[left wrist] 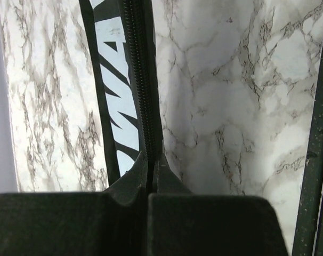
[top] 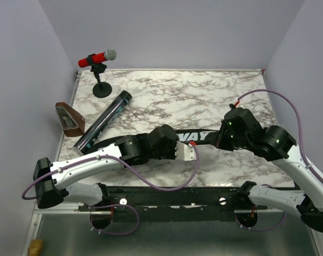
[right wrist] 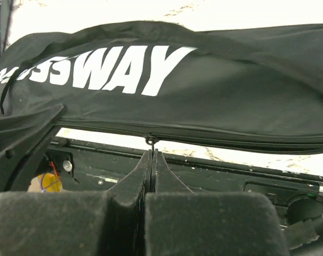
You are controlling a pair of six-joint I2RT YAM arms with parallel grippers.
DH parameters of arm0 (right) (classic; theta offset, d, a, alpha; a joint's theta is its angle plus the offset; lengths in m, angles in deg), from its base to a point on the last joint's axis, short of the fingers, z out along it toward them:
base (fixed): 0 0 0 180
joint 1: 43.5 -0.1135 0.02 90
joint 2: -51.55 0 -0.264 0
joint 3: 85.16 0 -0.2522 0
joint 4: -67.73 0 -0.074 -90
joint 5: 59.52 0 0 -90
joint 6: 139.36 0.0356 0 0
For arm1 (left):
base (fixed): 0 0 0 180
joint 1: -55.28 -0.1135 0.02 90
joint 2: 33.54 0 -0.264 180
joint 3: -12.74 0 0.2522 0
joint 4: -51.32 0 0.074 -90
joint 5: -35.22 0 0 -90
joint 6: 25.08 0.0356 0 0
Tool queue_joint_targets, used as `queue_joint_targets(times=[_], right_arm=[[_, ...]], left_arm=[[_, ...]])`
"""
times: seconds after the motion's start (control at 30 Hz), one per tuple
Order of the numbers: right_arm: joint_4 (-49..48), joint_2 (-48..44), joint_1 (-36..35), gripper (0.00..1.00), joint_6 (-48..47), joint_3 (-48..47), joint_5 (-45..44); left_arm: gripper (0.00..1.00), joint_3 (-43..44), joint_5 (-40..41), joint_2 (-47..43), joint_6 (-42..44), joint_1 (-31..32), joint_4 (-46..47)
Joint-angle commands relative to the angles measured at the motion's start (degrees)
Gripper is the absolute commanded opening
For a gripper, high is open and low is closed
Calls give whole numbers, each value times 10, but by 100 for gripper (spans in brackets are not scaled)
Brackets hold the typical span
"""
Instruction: Pack up the badminton gear
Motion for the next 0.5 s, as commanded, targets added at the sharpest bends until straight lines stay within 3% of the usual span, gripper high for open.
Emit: queue_joint_targets(times=[0.0,0.47], right_arm=[[63,-21,3,0,-8,-35,-72],[97,-3,2,0,-16,-89,-161]], left_arm=[[0,23,-35,-26,4,-29,-79],[0,96,-112,-77,40,-87,-195]])
